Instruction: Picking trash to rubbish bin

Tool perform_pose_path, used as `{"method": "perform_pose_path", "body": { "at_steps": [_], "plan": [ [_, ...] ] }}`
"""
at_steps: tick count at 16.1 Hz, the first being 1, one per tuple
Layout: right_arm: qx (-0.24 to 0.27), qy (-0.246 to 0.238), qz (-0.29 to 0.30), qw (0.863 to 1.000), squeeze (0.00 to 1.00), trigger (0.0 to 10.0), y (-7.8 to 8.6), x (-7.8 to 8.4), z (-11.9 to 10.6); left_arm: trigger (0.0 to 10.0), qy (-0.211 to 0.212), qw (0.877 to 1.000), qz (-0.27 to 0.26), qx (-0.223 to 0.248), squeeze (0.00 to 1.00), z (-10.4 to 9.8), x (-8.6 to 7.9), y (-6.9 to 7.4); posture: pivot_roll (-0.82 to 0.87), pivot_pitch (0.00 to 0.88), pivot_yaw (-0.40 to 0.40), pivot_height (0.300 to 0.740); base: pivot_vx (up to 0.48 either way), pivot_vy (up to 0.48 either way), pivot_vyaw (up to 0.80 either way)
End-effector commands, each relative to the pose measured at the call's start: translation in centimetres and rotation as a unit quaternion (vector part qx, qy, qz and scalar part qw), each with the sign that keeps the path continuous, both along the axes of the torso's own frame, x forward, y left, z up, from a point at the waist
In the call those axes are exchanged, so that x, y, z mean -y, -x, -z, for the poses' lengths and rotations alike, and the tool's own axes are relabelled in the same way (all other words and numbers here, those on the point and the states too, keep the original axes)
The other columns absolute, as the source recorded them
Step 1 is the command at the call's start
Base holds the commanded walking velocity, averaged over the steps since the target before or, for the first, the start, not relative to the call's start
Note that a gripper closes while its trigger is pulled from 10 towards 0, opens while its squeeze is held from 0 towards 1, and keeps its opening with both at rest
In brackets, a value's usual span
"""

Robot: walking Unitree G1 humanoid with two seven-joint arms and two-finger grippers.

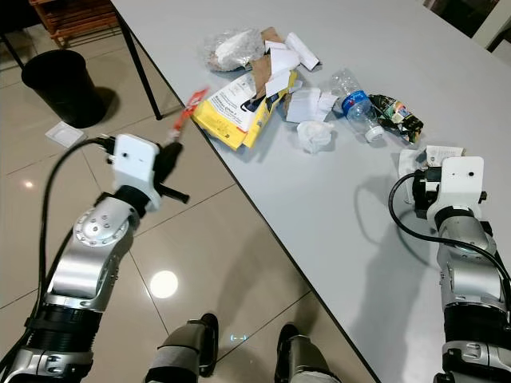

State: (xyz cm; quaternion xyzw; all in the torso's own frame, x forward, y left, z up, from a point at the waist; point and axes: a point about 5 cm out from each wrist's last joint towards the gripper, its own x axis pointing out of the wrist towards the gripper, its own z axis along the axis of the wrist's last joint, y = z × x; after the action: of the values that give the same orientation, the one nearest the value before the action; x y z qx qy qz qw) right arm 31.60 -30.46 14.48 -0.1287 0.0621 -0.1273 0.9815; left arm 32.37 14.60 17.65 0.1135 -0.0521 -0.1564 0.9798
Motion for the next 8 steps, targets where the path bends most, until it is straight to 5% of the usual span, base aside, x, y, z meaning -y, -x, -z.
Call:
{"method": "perform_pose_path", "body": {
  "at_steps": [1,8],
  "plan": [
    [-0.084,-0.029,-0.002,0.996,0.0,0.0,1.3,-0.3,3.9,0.0,-0.001,1.0,0.022,-0.01,0.0,0.2,0.6,0.3,0.36,0.274,-0.035,0.74,0.0,0.0,0.0],
    [-0.036,-0.016,-0.008,0.999,0.0,0.0,1.0,-0.6,2.2,0.0,0.018,0.998,0.052,-0.012,0.0,-0.4,1.9,0.5,0.35,0.251,-0.046,0.74,0.0,0.0,0.0]
  ]
}}
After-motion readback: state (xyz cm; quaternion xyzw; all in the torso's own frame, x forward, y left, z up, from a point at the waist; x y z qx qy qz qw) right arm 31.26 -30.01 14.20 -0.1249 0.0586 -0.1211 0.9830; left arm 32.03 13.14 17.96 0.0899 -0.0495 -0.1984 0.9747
